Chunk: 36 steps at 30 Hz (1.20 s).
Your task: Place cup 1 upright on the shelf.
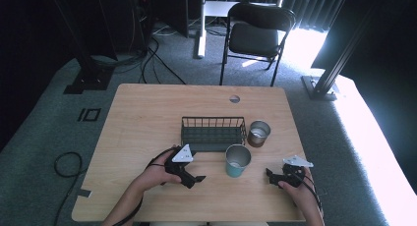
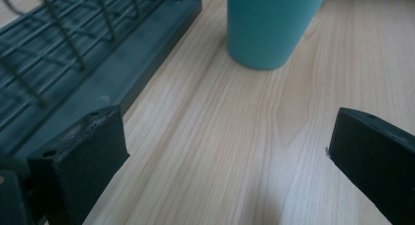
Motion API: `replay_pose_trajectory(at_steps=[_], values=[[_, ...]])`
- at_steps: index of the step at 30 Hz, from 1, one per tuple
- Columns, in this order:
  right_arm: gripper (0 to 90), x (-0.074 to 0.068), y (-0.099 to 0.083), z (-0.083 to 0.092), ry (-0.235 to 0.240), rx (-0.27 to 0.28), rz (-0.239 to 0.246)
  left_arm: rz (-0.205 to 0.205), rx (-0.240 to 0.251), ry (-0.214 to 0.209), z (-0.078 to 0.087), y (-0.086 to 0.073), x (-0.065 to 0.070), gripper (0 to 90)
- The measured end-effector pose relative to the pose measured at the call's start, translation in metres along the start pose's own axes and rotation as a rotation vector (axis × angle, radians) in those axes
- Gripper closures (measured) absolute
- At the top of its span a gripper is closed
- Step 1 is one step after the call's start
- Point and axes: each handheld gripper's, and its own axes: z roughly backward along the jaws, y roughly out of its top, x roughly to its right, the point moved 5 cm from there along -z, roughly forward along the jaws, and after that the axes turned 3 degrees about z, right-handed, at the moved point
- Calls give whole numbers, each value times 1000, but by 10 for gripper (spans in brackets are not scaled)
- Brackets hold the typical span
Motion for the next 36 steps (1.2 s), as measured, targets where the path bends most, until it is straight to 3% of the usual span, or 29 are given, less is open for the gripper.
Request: replay_pose_trajectory(at_steps=[23, 36], values=[[124, 0, 0, 0, 0, 0, 0, -24, 79, -89, -33, 37, 19, 14], [124, 0, 0, 0, 0, 0, 0, -51, 110, -106, -49, 59, 27, 13]])
